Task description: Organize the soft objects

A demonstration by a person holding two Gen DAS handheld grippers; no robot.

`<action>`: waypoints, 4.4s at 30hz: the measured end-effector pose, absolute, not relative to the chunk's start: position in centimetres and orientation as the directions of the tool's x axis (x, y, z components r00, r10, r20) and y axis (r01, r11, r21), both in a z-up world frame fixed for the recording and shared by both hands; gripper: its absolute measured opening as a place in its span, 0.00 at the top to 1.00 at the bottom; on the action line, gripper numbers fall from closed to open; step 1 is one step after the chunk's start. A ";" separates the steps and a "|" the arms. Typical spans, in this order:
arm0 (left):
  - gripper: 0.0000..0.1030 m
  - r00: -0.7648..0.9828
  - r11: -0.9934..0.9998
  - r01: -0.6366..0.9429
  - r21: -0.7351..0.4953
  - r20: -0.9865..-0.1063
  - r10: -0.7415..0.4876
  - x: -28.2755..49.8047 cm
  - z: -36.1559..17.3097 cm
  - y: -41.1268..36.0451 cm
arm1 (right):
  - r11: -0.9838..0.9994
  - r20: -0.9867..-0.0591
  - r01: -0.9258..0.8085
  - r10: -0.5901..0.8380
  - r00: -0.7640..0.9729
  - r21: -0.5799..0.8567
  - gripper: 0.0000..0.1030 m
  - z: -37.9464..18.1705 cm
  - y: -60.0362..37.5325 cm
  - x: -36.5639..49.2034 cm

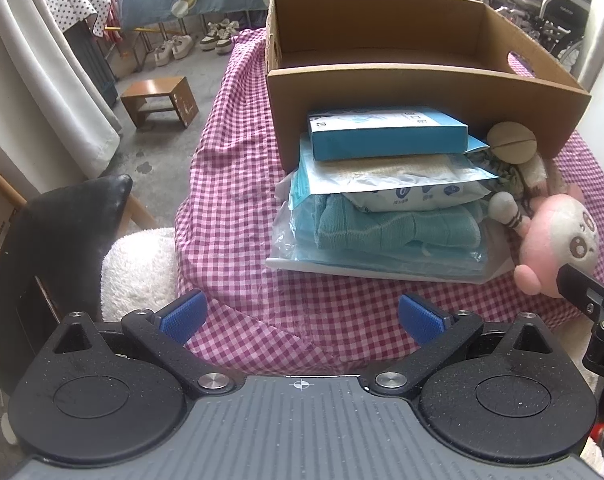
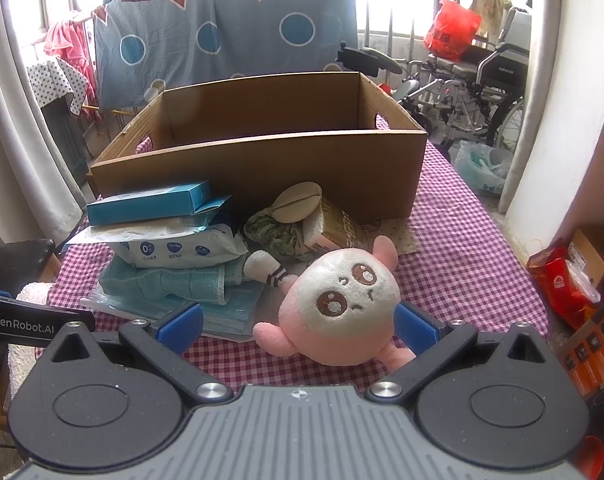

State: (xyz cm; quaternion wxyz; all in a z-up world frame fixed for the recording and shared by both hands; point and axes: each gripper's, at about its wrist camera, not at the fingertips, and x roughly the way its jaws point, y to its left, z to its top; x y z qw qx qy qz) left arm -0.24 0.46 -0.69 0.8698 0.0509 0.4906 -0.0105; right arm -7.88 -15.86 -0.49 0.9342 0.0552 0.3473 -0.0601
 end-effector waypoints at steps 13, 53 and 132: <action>0.01 0.656 0.986 0.161 -0.037 -0.743 -0.135 2.4 1.7 2.9 | 0.988 -0.462 0.054 0.019 0.887 0.145 0.00 3.2 -17.3 -5.7; 0.11 0.565 0.886 0.458 -0.074 -0.745 -0.354 7.6 -0.2 1.0 | 0.887 -0.635 -0.137 0.416 0.651 0.441 0.50 0.5 -15.4 8.1; 0.00 0.679 0.959 0.177 -0.221 -0.678 -0.281 16.5 3.4 10.4 | 0.893 -0.824 -0.022 0.424 0.375 0.449 0.48 -4.7 -14.9 39.1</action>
